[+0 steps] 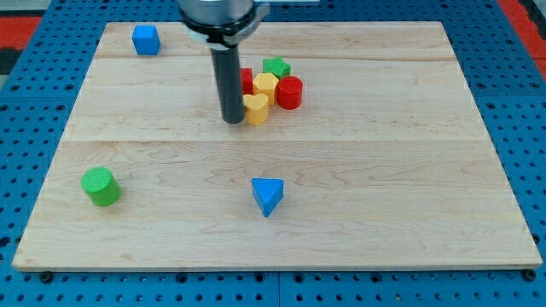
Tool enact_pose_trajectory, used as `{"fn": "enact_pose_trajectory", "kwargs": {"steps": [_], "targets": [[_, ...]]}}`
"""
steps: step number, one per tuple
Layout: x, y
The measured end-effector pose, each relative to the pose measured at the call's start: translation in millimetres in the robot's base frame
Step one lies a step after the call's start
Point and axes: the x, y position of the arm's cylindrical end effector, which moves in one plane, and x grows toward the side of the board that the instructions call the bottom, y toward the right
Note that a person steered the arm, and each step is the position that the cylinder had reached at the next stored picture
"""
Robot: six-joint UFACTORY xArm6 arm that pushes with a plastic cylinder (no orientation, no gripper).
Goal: Move the blue triangle towards the green circle
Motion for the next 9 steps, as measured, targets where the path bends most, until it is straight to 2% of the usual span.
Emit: {"fn": "enact_pose_trajectory", "kwargs": {"steps": [2,3,4,6,7,9], "targets": [[-0.2,23.2],[28.2,29.2],[67.1,54.4],[154.3,58.9],[164.8,57.4],[183.7,9.5]]}}
